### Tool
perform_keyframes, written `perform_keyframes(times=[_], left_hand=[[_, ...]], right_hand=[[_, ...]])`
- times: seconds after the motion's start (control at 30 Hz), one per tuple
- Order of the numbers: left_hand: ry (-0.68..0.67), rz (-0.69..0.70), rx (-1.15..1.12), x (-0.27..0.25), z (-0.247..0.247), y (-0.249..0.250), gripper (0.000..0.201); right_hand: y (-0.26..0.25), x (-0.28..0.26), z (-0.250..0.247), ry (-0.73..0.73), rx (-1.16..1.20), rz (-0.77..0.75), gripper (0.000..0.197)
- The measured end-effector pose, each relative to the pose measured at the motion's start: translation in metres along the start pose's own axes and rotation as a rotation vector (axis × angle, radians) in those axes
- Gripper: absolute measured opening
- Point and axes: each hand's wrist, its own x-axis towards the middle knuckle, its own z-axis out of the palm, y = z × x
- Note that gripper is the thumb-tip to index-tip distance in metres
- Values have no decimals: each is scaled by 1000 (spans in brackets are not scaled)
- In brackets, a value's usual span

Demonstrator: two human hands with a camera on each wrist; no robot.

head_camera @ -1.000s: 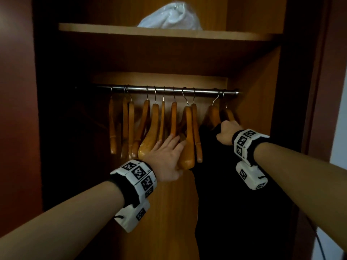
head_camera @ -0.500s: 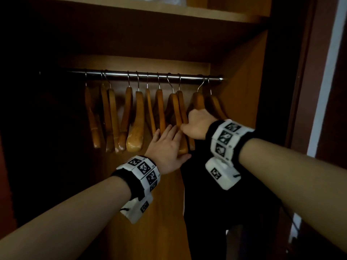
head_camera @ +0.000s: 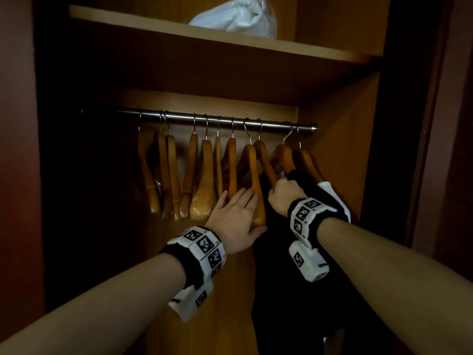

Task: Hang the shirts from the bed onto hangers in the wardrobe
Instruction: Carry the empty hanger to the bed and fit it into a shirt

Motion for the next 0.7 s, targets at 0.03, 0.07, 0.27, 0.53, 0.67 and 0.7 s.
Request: perform_keyframes(times=[0.03,0.07,0.27,0.53,0.67,0.7], left_hand=[[-4,6,-1,0,-1,-2,83],[-7,10,-3,-1,-1,-4,83],[-3,45,-28,-5,3,-12,82],[55,93,-140,-6,12,3,70],[91,95,-238,2,14,31,69],[110,111,-241,1,16,39,74]], right_hand=[[-1,0,-2,14,-4,-4,34],[-2,1,-4,28,-7,-10,33],[-1,-14,-17,88,37,8,34],[42,-79,-16,16,76,-14,22],[74,-128,-16,0,85,-2,21],[81,-141,-17,5,91,-1,21]])
